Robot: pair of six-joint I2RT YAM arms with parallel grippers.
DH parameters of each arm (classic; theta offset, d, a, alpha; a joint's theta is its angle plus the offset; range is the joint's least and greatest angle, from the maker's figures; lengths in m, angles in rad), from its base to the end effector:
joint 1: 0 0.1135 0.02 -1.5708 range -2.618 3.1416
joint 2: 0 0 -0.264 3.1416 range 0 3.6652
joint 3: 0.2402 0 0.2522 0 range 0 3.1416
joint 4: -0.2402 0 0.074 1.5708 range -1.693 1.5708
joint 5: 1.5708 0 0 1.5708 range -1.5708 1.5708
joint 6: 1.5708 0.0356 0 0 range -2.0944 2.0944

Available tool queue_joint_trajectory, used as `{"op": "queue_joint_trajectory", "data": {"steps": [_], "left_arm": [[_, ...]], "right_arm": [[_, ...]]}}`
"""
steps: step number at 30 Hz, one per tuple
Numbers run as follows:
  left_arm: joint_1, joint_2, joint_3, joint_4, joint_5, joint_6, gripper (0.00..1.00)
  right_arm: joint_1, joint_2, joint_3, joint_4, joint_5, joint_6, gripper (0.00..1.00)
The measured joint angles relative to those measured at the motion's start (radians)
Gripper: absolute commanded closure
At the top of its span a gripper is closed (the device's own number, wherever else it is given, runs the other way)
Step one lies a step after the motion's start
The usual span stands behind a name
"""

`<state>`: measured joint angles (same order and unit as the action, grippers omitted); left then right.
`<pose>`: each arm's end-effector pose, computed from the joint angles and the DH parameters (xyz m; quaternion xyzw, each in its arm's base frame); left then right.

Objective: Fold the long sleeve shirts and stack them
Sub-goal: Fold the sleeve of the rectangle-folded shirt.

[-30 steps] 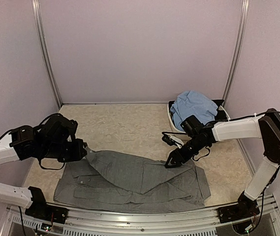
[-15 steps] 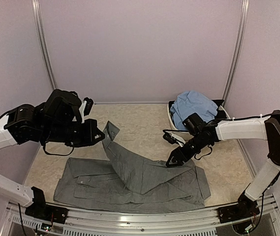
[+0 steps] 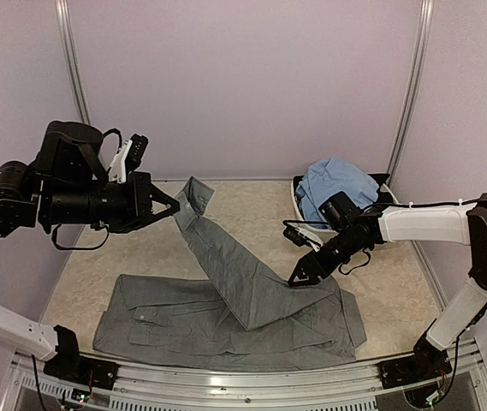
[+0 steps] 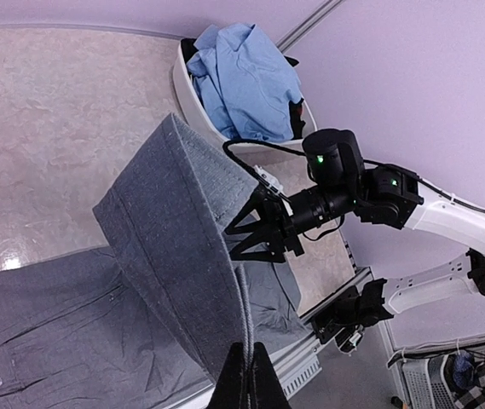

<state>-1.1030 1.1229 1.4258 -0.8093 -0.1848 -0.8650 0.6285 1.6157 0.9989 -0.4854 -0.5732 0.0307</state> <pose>0.1036 -0.1906 0.4289 0.0554 0.8575 -0.3767 0.3460 0.2421 0.1998 0.1918 -0.3375 0.8723 0.3322 0.1217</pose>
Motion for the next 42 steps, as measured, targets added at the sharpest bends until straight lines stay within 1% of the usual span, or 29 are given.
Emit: {"op": "queue_joint_trajectory", "data": {"steps": [5, 11, 14, 17, 20, 23, 28, 33, 39, 42], "left_arm": [[0.0, 0.003, -0.023, -0.016, 0.001, -0.005, 1.0], [0.006, 0.016, -0.12, -0.067, -0.019, -0.034, 1.0], [0.035, 0.016, -0.18, -0.085, -0.025, -0.047, 1.0], [0.097, -0.006, -0.251, -0.09, -0.032, -0.048, 1.0], [0.163, -0.057, -0.341, -0.087, -0.034, -0.042, 1.0], [0.193, -0.106, -0.42, -0.069, -0.032, -0.028, 1.0], [0.195, -0.132, -0.523, -0.011, -0.006, -0.021, 1.0], [0.191, -0.133, -0.609, 0.018, 0.003, -0.045, 1.0], [0.173, -0.103, -0.62, 0.005, -0.029, -0.079, 0.93], [0.172, -0.06, -0.62, -0.026, -0.058, -0.094, 0.85]], "right_arm": [[0.0, 0.001, 0.0, -0.004, 0.0, -0.002, 0.43], [0.0, 0.01, 0.0, -0.008, 0.001, -0.005, 0.43], [0.0, 0.011, 0.0, -0.012, 0.001, -0.005, 0.43], [0.0, 0.012, 0.0, -0.014, 0.002, -0.005, 0.43], [0.0, 0.013, 0.0, -0.017, 0.002, -0.005, 0.43], [0.0, 0.018, 0.0, -0.018, 0.002, -0.005, 0.44], [0.0, 0.03, 0.0, -0.019, 0.007, -0.005, 0.43], [0.0, 0.037, 0.0, -0.019, 0.012, -0.004, 0.44], [0.0, 0.039, 0.001, -0.022, 0.013, -0.004, 0.43], [0.0, 0.039, 0.001, -0.023, 0.014, -0.004, 0.44]]}}
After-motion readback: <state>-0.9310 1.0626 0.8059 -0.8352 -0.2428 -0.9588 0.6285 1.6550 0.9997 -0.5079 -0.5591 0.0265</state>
